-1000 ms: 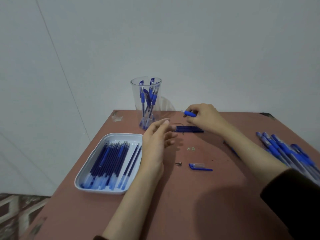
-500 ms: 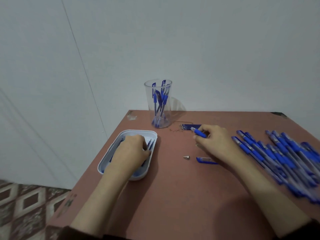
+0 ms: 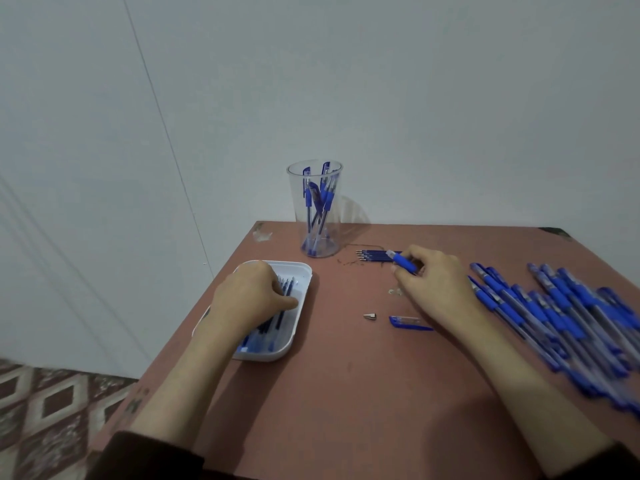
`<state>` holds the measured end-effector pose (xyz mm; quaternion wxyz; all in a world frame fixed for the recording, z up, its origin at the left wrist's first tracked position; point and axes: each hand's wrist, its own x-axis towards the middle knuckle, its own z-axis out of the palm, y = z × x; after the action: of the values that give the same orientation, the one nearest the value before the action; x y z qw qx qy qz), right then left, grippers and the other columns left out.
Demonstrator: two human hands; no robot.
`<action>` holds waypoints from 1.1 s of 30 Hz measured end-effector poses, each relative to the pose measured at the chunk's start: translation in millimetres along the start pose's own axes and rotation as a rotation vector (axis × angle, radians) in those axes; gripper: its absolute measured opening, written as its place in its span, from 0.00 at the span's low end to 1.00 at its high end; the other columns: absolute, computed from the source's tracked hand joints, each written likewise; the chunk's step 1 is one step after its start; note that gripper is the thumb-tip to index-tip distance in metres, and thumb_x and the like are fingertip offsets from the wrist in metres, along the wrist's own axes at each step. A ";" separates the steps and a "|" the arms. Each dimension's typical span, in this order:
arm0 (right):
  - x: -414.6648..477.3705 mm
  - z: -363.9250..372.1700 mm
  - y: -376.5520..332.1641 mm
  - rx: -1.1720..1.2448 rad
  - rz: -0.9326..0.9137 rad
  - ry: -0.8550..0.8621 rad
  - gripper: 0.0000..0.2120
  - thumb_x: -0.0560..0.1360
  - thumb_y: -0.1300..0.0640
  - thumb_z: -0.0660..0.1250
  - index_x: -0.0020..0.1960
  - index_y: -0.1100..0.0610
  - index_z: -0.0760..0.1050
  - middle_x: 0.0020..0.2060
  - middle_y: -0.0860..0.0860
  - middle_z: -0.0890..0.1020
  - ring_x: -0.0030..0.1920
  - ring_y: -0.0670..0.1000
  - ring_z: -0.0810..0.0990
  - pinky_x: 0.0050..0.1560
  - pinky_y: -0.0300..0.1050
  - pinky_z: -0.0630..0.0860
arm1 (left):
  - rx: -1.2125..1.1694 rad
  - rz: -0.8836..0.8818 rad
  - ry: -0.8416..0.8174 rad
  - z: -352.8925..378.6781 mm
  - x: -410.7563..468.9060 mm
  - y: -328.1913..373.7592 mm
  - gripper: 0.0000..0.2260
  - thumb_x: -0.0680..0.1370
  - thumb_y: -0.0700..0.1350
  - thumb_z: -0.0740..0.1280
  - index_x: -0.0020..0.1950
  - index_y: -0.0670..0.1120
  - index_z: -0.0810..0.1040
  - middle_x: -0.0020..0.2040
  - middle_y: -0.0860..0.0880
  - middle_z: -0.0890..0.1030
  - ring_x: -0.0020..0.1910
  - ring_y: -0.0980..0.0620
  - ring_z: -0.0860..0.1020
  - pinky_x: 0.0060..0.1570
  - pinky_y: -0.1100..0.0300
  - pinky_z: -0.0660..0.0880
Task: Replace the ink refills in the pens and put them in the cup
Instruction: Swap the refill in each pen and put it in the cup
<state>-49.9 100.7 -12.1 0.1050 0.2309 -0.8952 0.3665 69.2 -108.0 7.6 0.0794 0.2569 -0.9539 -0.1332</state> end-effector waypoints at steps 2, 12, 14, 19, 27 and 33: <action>-0.6 0.3 0.1 -0.007 -0.012 -0.014 0.11 0.75 0.52 0.66 0.34 0.44 0.70 0.30 0.43 0.78 0.35 0.48 0.75 0.35 0.45 0.71 | 0.023 0.029 0.017 3.7 -1.8 2.7 0.10 0.70 0.47 0.70 0.37 0.41 0.83 0.39 0.43 0.83 0.37 0.46 0.80 0.32 0.61 0.72; -2.1 0.6 -0.2 -0.020 -0.013 -0.017 0.10 0.75 0.52 0.66 0.36 0.45 0.72 0.32 0.44 0.79 0.35 0.47 0.76 0.36 0.45 0.73 | 0.061 -0.004 0.021 8.2 6.8 10.8 0.18 0.71 0.42 0.66 0.27 0.44 0.60 0.25 0.48 0.63 0.24 0.51 0.61 0.24 0.61 0.56; -2.3 0.0 -0.8 -0.019 -0.013 -0.023 0.11 0.75 0.52 0.66 0.35 0.45 0.71 0.30 0.43 0.79 0.34 0.45 0.76 0.35 0.44 0.72 | 0.023 -0.034 0.080 5.4 4.0 11.9 0.19 0.72 0.44 0.66 0.28 0.43 0.59 0.25 0.48 0.62 0.25 0.51 0.60 0.24 0.60 0.56; -3.0 -0.1 -3.6 0.012 -0.014 -0.032 0.09 0.75 0.53 0.67 0.37 0.46 0.73 0.29 0.42 0.78 0.32 0.44 0.75 0.33 0.42 0.71 | -0.517 -0.004 0.271 -17.0 6.6 17.2 0.15 0.71 0.43 0.66 0.30 0.34 0.72 0.26 0.43 0.75 0.26 0.46 0.70 0.29 0.57 0.70; 0.6 -6.0 1.4 0.024 0.020 0.002 0.13 0.74 0.53 0.66 0.32 0.47 0.70 0.29 0.48 0.78 0.32 0.46 0.74 0.34 0.45 0.70 | -1.562 -0.051 -0.173 12.5 10.4 73.4 0.10 0.74 0.31 0.68 0.55 0.36 0.77 0.36 0.45 0.84 0.34 0.53 0.83 0.38 0.65 0.80; -1.8 -10.5 -2.1 -0.008 -0.053 -0.047 0.09 0.75 0.52 0.65 0.37 0.46 0.72 0.29 0.43 0.77 0.31 0.35 0.75 0.30 0.39 0.65 | -1.918 -0.082 0.049 30.0 15.9 79.8 0.07 0.76 0.30 0.64 0.50 0.39 0.78 0.43 0.43 0.79 0.37 0.53 0.83 0.47 0.59 0.81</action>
<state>-47.2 107.4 -4.0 0.0947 0.2625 -0.8924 0.3547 11.5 -43.3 3.9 0.2712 0.1184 -0.4273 -0.8543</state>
